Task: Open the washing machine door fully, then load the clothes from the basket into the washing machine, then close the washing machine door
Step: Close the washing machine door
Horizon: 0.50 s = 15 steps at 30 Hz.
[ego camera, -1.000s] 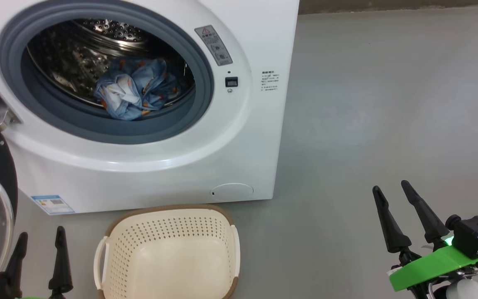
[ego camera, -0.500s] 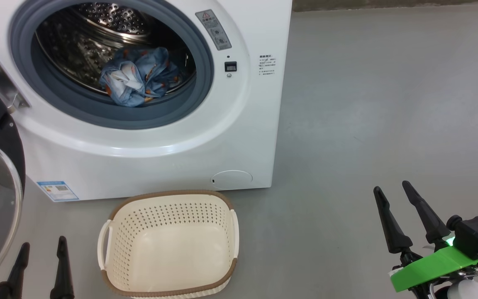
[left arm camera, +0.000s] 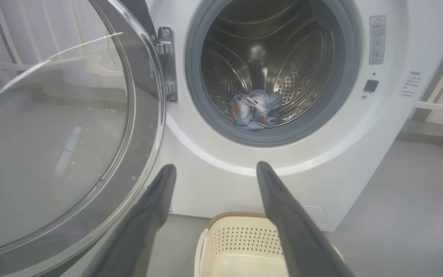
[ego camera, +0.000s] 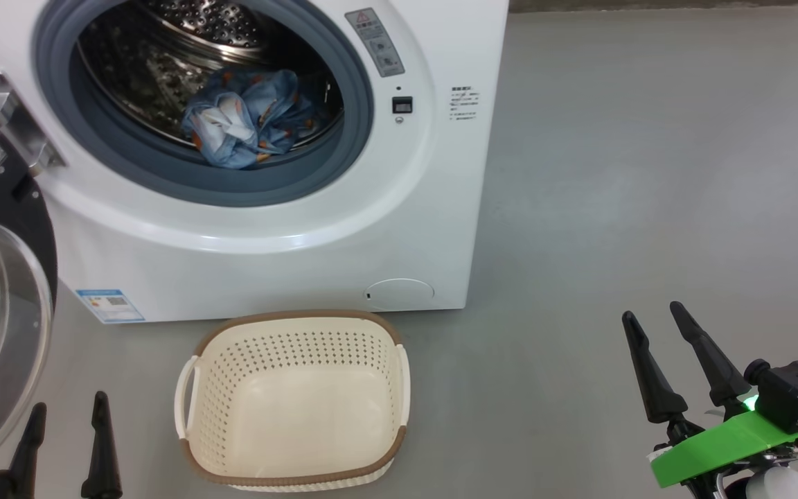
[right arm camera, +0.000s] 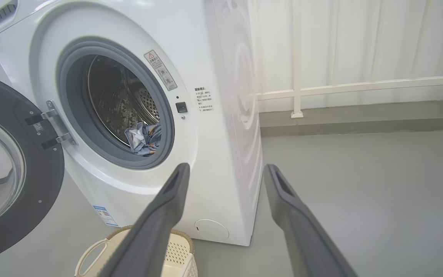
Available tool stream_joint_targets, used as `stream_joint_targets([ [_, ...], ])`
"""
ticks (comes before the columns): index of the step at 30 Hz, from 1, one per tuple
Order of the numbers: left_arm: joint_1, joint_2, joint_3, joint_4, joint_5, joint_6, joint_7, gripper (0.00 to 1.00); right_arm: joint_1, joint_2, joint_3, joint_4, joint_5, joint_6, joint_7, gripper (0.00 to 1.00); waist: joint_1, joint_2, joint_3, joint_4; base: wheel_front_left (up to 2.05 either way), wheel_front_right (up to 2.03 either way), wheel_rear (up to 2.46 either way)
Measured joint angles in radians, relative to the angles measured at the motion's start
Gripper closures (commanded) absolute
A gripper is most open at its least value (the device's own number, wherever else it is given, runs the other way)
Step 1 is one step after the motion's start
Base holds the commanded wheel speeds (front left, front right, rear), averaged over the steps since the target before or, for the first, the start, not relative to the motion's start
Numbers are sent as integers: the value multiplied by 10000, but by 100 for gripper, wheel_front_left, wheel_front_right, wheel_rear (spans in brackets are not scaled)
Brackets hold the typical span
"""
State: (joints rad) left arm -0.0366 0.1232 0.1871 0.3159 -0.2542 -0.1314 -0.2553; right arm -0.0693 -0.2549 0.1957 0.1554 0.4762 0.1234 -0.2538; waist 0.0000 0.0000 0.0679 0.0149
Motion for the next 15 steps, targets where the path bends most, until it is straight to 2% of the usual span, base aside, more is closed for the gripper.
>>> stream_joint_targets([
  [10,27,-245,213,-115,4,0,0,0,-37,-58,399,23,-4,0,0,0,0,0,62,620,0,0,0],
  [15,232,-495,334,-173,17,0,0,0,-103,-148,757,128,-4,0,0,0,0,0,60,1250,0,0,0],
])
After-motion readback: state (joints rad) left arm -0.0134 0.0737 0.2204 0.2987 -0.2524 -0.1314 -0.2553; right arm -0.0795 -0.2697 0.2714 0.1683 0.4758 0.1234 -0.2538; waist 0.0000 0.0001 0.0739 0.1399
